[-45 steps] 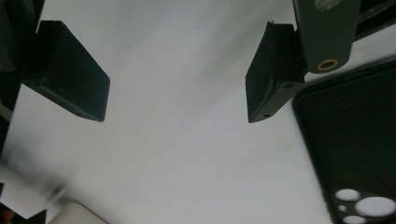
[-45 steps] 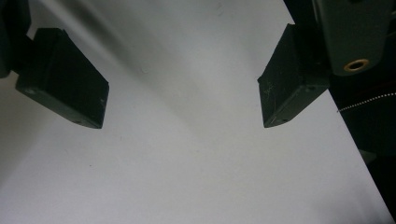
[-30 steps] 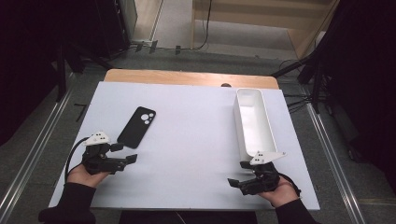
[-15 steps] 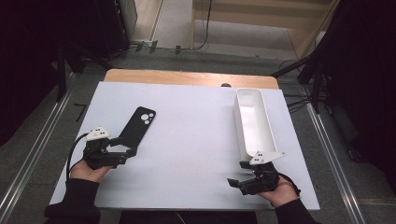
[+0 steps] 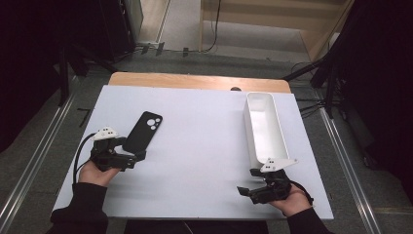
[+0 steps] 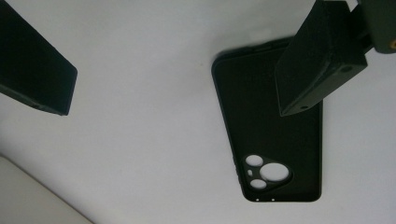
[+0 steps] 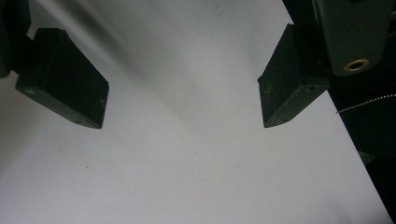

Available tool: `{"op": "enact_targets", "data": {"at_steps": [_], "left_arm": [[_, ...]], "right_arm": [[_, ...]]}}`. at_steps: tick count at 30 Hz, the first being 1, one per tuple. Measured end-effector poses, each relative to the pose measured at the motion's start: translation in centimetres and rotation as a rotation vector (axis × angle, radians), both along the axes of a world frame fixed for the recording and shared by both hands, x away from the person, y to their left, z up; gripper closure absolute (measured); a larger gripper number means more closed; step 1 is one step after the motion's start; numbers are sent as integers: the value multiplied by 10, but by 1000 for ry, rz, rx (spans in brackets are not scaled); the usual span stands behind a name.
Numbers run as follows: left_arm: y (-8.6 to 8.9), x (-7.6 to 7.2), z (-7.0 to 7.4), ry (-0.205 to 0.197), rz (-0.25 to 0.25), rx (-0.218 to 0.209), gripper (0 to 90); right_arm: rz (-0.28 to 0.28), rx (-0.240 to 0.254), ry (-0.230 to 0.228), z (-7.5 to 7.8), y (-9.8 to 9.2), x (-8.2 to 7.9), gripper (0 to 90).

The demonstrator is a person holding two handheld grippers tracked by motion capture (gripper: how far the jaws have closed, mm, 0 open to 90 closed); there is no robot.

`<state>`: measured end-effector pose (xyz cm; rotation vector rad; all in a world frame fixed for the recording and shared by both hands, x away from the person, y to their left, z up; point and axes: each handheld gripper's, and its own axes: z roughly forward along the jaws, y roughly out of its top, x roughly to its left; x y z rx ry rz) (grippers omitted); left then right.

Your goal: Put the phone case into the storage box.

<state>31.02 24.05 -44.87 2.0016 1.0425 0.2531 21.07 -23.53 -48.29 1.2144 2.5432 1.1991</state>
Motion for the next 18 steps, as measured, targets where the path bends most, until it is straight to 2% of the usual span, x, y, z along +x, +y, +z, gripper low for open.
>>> {"op": "enact_targets", "data": {"at_steps": [4,8,11,14,16,18], "left_arm": [[0,9,1,7,11,19,3],[0,19,4,-16,40,18,3],[-1,26,6,-15,53,16,3],[-1,34,5,-8,55,38,9],[-2,37,5,0,62,21,19],[-5,41,5,-6,64,35,19]], "right_arm": [[2,-1,1,0,0,0,145],[2,-2,5,0,1,0,145],[3,-1,6,0,0,0,145],[3,-2,5,0,0,0,145],[3,-3,4,-1,0,0,145],[2,-2,7,-1,1,0,145]]}}
